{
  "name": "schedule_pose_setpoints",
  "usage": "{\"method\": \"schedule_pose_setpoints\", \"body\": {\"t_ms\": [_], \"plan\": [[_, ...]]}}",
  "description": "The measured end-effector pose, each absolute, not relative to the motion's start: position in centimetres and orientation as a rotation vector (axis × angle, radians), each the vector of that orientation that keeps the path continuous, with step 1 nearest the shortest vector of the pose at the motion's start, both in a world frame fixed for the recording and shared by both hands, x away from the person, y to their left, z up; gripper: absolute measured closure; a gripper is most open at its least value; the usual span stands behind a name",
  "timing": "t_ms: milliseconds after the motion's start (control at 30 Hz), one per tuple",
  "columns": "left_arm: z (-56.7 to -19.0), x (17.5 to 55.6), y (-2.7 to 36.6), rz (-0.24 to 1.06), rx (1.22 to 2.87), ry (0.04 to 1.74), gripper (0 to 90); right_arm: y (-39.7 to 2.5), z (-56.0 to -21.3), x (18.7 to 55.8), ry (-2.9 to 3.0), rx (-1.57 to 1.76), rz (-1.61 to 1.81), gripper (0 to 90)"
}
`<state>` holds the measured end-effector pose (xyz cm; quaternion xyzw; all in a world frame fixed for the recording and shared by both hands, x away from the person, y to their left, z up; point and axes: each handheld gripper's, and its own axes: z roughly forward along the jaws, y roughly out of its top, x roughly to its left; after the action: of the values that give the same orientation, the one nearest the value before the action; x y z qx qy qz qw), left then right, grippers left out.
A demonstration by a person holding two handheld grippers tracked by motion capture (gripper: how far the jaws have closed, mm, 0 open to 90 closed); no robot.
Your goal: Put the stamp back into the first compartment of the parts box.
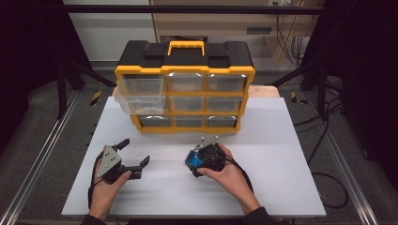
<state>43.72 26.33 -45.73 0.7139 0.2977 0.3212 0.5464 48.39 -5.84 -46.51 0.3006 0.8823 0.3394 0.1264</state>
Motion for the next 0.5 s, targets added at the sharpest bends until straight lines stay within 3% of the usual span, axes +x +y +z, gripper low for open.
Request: {"method": "schedule_pose_setpoints", "body": {"t_ms": [500], "plan": [[-45.87,43.7,26.29,0.723,1.67,0.714,3.7,-5.89,-47.22,49.34,2.596,0.886,0.997,27.2]]}}
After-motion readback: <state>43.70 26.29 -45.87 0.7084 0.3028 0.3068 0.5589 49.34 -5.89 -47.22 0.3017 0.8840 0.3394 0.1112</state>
